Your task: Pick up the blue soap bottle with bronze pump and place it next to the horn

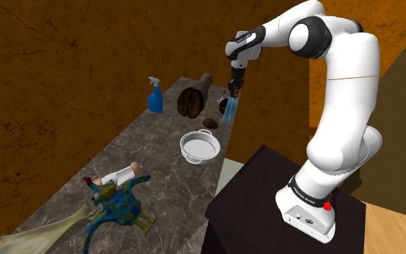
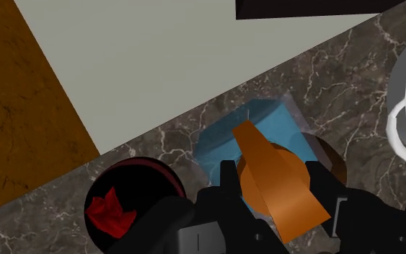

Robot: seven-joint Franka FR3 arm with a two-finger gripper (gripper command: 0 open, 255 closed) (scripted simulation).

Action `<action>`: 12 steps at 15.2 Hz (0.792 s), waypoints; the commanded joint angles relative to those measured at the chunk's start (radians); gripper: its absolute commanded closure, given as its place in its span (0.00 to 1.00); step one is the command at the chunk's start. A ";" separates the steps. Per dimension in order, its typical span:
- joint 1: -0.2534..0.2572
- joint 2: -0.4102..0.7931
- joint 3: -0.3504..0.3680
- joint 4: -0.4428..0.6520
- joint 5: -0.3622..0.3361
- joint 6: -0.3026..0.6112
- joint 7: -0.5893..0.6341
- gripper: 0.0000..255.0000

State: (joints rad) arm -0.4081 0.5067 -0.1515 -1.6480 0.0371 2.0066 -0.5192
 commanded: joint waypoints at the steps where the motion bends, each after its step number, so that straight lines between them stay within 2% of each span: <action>1: -0.001 0.012 0.001 -0.008 0.002 0.022 -0.001 1.00; 5: -0.003 0.036 0.003 -0.020 0.005 0.057 -0.002 1.00; 12: -0.003 0.036 0.003 -0.020 0.005 0.057 -0.002 1.00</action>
State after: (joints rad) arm -0.4108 0.5429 -0.1487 -1.6681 0.0422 2.0632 -0.5216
